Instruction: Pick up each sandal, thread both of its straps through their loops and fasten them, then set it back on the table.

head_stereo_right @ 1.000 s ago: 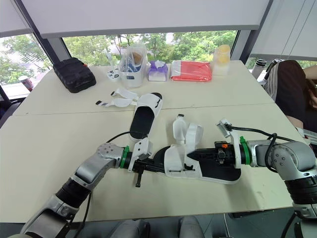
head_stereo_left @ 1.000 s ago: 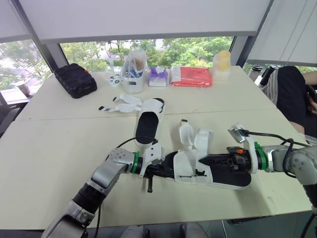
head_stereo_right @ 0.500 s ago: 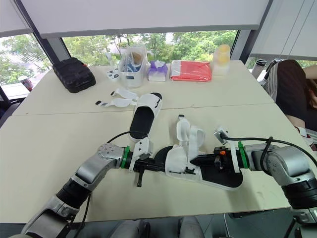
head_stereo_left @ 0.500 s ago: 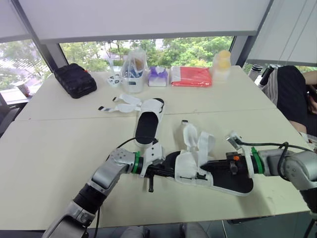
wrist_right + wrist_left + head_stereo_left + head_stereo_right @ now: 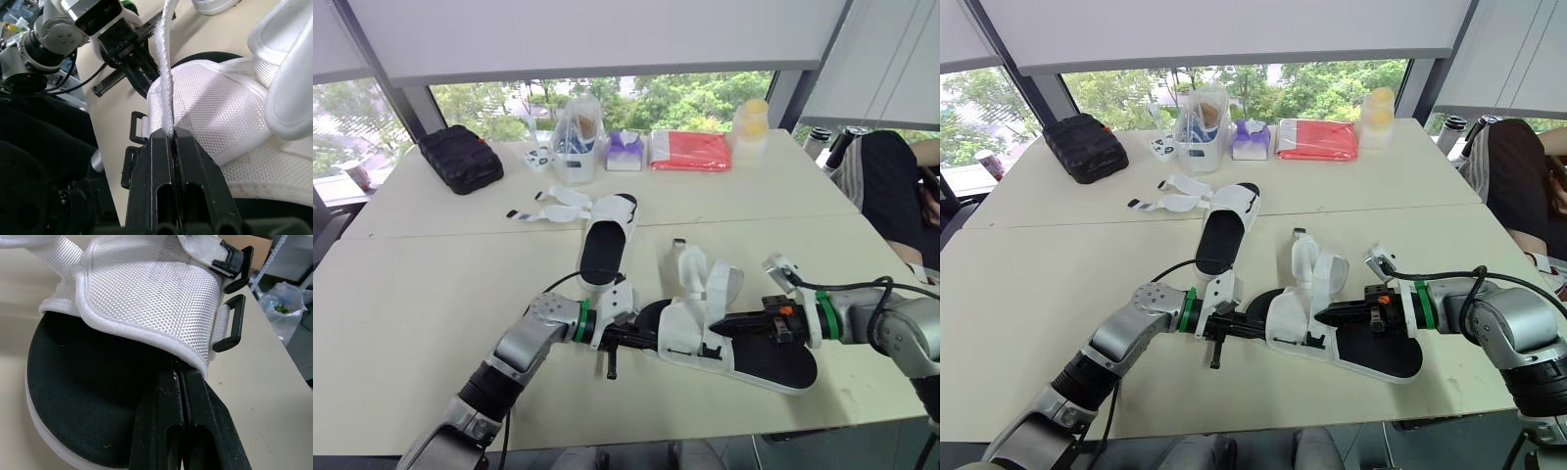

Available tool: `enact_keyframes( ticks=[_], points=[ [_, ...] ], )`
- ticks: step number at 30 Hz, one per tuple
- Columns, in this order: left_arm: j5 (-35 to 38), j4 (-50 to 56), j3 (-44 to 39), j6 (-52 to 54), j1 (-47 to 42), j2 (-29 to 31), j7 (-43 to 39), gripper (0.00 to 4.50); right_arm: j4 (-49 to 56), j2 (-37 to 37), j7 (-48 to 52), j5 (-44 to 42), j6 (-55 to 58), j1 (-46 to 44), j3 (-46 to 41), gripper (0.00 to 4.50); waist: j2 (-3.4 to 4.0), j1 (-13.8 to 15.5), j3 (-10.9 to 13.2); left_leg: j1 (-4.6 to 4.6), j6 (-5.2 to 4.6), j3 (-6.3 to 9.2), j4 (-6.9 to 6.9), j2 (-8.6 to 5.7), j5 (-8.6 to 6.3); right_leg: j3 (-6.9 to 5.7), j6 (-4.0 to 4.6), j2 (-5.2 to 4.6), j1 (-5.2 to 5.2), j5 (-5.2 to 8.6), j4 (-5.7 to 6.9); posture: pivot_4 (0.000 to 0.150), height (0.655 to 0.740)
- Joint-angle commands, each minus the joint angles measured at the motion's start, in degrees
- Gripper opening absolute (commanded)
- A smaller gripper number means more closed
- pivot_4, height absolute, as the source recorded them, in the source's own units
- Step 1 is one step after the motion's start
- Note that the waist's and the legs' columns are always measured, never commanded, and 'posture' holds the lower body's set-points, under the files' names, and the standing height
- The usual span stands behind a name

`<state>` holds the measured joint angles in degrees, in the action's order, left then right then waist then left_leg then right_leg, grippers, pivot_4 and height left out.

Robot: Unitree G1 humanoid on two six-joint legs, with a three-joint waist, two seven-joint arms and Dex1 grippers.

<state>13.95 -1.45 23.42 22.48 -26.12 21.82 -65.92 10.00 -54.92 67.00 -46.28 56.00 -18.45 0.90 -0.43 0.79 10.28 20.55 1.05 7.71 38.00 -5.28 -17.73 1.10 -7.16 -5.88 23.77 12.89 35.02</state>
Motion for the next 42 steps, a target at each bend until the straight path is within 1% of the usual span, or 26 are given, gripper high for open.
enact_keyframes(
  ticks=[1, 8, 13, 19, 24, 27, 28, 30, 31, 33, 35, 37, 39, 42],
  points=[
    [0.1, 0.7, 1.5, 1.5, 0.5, 0.2, -1.2, 0.00, 3.0, -0.7, 1.4, -0.1, -1.4, -0.3, -1.5, 0.04, 0.00, 0.0, 0.0, 0.00, 0.00, 0.00, 0.00, 0.00, -0.01, 0.00, 0.00, 0.00, 0.00, 0.00, 0.00, 0.150, 0.7400],
    [0.9, 1.6, 1.8, 3.5, 0.8, 0.2, -1.7, 0.00, 7.7, -0.9, 1.5, -1.3, -0.6, -1.0, -1.8, 0.04, 0.00, 0.0, 0.0, 0.05, 0.01, 0.00, 0.00, 0.00, -0.03, 0.00, 0.00, 0.00, 0.06, 0.00, 0.00, 0.150, 0.7400],
    [1.1, 2.2, 1.8, 4.5, 1.2, -0.1, -1.5, 0.00, 11.9, -2.3, 2.1, 2.6, -3.8, 1.7, 1.4, 0.04, 0.00, 0.0, 0.0, 0.09, 0.01, 0.00, -0.01, 0.00, -0.03, 0.00, 0.00, 0.00, 0.11, 0.00, 0.00, 0.150, 0.7400],
    [1.6, 2.7, 1.8, 5.8, 1.5, -0.2, -1.2, 0.00, 13.3, -3.4, 1.2, 6.7, -6.7, 6.1, 2.7, 0.04, -0.01, 0.0, 0.0, 0.12, 0.01, 0.00, -0.01, -0.01, -0.05, -0.01, 0.00, -0.01, 0.13, 0.00, 0.00, 0.150, 0.7400],
    [1.8, 2.8, 2.1, 6.4, 1.6, -0.3, -1.5, 0.00, 13.0, -2.7, -0.3, 7.3, -7.6, 7.6, 0.9, 0.04, -0.01, 0.0, 0.0, 0.06, 0.01, -0.01, -0.01, 0.01, -0.05, 0.00, 0.00, -0.01, 0.08, 0.00, 0.00, 0.150, 0.7400],
    [2.3, 2.8, 2.3, 7.2, 1.5, -0.3, -2.0, 0.00, 11.7, -1.6, -1.9, 6.5, -8.3, 7.4, -2.2, 0.04, -0.01, 0.0, 0.0, 0.06, 0.01, -0.01, -0.01, 0.01, -0.05, 0.00, 0.00, 0.00, 0.07, 0.00, 0.00, 0.150, 0.7400],
    [2.5, 2.7, 2.4, 7.6, 1.5, -0.4, -2.2, 0.00, 11.1, -1.1, -2.3, 6.4, -9.0, 7.2, -3.4, 0.29, -0.01, 0.1, 0.0, 0.06, 0.01, -0.01, -0.01, 0.01, -0.05, 0.00, 0.00, -0.01, 0.07, 0.00, 0.00, 0.150, 0.7400],
    [2.8, 2.7, 2.5, 8.2, 1.5, -0.5, -2.5, 0.00, 10.6, -0.8, -2.7, 6.4, -9.9, 7.0, -5.2, 0.95, -0.01, 0.1, 0.0, 0.07, 0.01, -0.01, -0.01, 0.00, -0.05, 0.00, 0.00, -0.01, 0.07, 0.00, 0.00, 0.150, 0.7400],
    [2.9, 2.7, 2.5, 8.3, 1.5, -0.5, -2.6, 0.00, 10.5, -0.7, -3.0, 6.5, -10.3, 7.0, -5.8, 1.40, -0.01, 0.1, 0.0, 0.07, 0.01, -0.01, 0.00, -0.01, -0.05, 0.00, 0.00, -0.01, 0.08, 0.00, 0.00, 0.150, 0.7400],
    [3.2, 2.4, 2.7, 8.6, 1.4, -0.7, -2.9, 0.00, 10.1, -1.1, -4.8, 6.2, -10.5, 6.7, -9.7, 2.49, -0.01, 0.1, 0.0, 0.08, 0.01, -0.01, 0.00, -0.01, -0.05, 0.00, 0.00, -0.01, 0.09, 0.00, 0.00, 0.150, 0.7400],
    [3.2, 1.9, 2.8, 8.5, 1.3, -1.1, -2.9, 0.00, 10.1, -1.8, -5.4, 4.5, -9.2, 7.1, -13.4, 3.41, 0.00, 0.2, 0.0, 0.11, 0.01, -0.01, -0.01, -0.02, -0.05, 0.00, 0.00, -0.02, 0.11, 0.00, 0.00, 0.150, 0.7400],
    [2.8, 1.3, 2.8, 8.0, 1.2, -1.5, -2.8, 0.00, 11.4, -2.9, -4.9, 2.7, -7.3, 9.2, -16.7, 3.41, 0.00, 0.4, 0.0, 0.13, 0.01, -0.01, 0.00, -0.01, -0.05, 0.00, 0.00, -0.02, 0.11, 0.00, -0.01, 0.150, 0.7400],
    [2.3, 0.5, 2.7, 7.2, 0.9, -2.0, -2.6, 0.00, 13.1, -4.5, -4.2, 1.5, -5.1, 13.1, -20.1, 3.41, 0.00, 1.0, 0.0, 0.13, -0.01, 0.01, 0.00, -0.01, -0.06, 0.00, 0.00, -0.01, 0.11, 0.00, -0.01, 0.150, 0.7400],
    [1.6, -0.9, 2.5, 6.0, 0.4, -2.5, -2.5, 0.00, 17.2, -5.5, -2.7, -1.4, -1.9, 21.6, -24.2, 3.41, 0.00, 1.8, 0.0, 0.19, -0.03, 0.01, 0.00, -0.01, -0.07, 0.00, 0.00, -0.01, 0.16, 0.00, -0.01, 0.150, 0.7400]
  ],
)
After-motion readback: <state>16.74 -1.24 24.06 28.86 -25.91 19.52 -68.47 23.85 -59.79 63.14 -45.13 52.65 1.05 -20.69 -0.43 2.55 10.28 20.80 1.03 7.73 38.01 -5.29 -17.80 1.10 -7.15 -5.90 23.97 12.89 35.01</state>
